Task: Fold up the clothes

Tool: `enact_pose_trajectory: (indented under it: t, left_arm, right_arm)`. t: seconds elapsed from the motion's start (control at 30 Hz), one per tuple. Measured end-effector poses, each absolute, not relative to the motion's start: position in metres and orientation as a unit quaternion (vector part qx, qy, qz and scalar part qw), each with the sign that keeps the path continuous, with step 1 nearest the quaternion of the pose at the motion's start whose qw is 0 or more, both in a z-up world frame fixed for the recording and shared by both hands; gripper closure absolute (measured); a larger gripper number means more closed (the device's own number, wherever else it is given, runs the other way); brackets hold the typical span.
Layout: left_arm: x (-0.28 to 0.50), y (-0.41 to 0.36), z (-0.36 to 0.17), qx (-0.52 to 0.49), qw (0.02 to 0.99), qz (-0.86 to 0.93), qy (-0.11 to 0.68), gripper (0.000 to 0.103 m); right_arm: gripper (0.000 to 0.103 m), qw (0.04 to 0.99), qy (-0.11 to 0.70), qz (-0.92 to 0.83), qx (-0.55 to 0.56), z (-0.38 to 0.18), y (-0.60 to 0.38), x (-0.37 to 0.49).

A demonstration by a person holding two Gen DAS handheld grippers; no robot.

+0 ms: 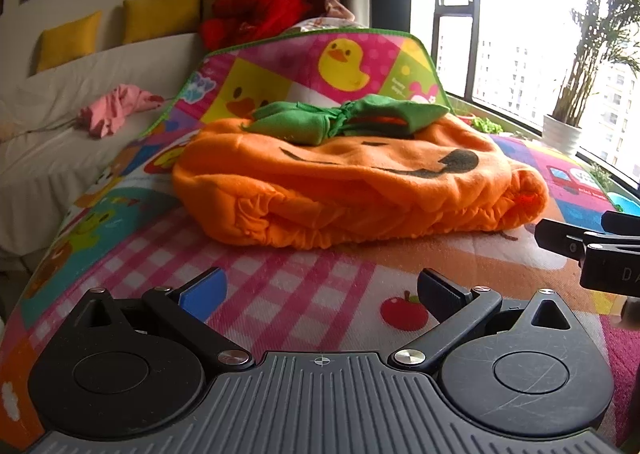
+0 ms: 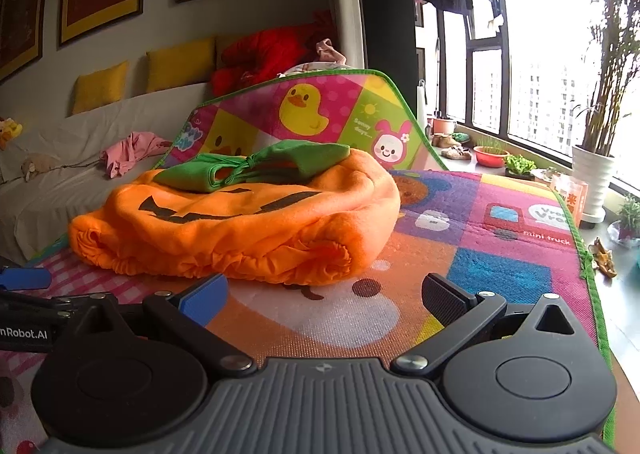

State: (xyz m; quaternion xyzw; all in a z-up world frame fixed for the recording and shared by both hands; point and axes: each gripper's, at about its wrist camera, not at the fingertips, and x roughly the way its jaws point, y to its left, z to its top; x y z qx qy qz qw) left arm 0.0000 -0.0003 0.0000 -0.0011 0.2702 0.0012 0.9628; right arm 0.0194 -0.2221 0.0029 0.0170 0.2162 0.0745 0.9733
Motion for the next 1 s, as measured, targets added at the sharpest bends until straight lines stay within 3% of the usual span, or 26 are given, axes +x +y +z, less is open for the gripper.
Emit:
enact_pose_trajectory:
  t: [1.0]
  left_arm:
    - [-0.0008,-0.0019,-0.0031,-0.012,0.960,0.005,0.279,0.000]
  right_arm:
    - [0.000,0.976,0.210,0.059,0.003,0.0032,-0.2199,0.0163]
